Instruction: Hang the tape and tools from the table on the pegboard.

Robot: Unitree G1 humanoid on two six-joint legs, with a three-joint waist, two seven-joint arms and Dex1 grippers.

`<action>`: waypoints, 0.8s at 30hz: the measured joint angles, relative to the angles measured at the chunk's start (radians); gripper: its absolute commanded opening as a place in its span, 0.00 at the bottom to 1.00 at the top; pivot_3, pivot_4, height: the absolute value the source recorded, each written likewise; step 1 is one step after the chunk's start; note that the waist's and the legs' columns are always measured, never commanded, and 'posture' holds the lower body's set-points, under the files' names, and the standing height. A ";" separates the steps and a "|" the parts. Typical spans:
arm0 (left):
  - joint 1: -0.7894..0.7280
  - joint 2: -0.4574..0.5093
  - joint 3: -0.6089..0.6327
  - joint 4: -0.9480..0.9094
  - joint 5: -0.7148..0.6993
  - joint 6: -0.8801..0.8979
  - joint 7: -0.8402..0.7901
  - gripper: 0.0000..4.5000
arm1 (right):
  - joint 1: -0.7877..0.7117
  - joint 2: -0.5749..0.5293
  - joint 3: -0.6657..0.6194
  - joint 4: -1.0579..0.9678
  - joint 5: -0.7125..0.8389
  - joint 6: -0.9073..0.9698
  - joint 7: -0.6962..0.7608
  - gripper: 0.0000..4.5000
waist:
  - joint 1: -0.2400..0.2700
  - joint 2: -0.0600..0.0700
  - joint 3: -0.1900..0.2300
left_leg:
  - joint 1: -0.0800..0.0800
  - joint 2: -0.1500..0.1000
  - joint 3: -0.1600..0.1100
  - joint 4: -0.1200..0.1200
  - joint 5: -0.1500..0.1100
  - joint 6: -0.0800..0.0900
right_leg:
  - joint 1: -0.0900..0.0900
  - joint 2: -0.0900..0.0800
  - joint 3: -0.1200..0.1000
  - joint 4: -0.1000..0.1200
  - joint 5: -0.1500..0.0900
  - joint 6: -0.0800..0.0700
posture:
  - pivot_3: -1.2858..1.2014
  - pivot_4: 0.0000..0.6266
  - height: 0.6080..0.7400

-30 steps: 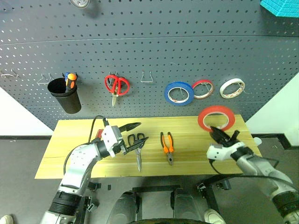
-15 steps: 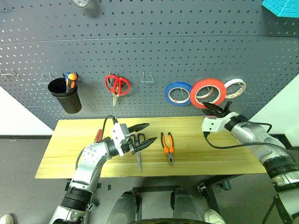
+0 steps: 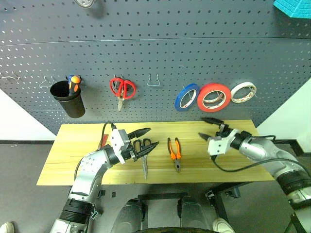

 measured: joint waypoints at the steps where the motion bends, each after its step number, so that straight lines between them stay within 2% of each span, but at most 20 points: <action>1: -0.004 0.014 0.007 0.013 0.018 0.000 0.015 0.66 | 0.036 0.020 0.002 -0.043 0.057 0.044 0.064 0.84 | -0.002 -0.002 0.001 | 0.002 0.001 0.000 0.000 0.000 0.000 | 0.002 0.001 0.000 0.000 0.000 0.000 | 0.49 0.19 0.92; 2: -0.007 0.031 0.016 0.034 0.035 0.003 0.029 0.66 | 0.063 0.046 0.013 -0.070 0.098 0.084 0.110 0.84 | -0.004 -0.002 0.001 | 0.003 0.001 0.000 0.000 0.000 0.000 | 0.002 0.001 0.000 0.001 -0.001 0.000 | 0.49 0.19 0.92; 6: -0.009 0.082 0.049 0.107 0.075 0.040 0.069 0.66 | 0.129 0.156 0.046 -0.140 0.215 0.302 0.261 0.99 | -0.006 -0.002 0.004 | 0.003 0.001 -0.001 0.001 0.000 0.000 | 0.002 0.001 0.000 0.002 -0.001 0.001 | 0.48 0.20 0.92; 11: -0.005 0.135 0.091 0.160 0.087 0.076 0.084 0.66 | 0.121 0.297 0.044 -0.188 0.333 0.660 0.367 0.99 | -0.002 0.000 0.006 | 0.002 0.002 -0.002 0.001 0.000 0.000 | 0.000 0.002 0.000 0.002 -0.001 0.001 | 0.49 0.21 0.92; 16: 0.008 0.183 0.117 0.189 0.072 0.113 0.044 0.66 | 0.035 0.428 0.037 -0.189 0.355 1.033 0.352 0.99 | -0.002 0.000 0.006 | -0.001 0.001 -0.002 -0.001 0.000 0.000 | -0.005 0.002 0.000 0.003 0.002 0.000 | 0.49 0.22 0.92; 20: 0.015 0.235 0.140 0.233 0.073 0.108 0.010 0.66 | -0.032 0.553 0.021 -0.188 0.357 1.358 0.279 0.99 | -0.003 0.002 0.008 | -0.002 0.002 -0.002 -0.003 0.000 0.000 | -0.008 0.002 0.000 0.004 0.002 0.000 | 0.49 0.22 0.92; 24: 0.015 0.243 0.157 0.268 0.069 0.088 -0.019 0.66 | -0.118 0.664 -0.005 -0.149 0.359 1.590 0.190 0.99 | -0.004 0.003 0.008 | -0.002 0.002 -0.002 -0.002 0.000 0.000 | -0.008 0.002 0.000 0.004 0.003 0.001 | 0.49 0.22 0.92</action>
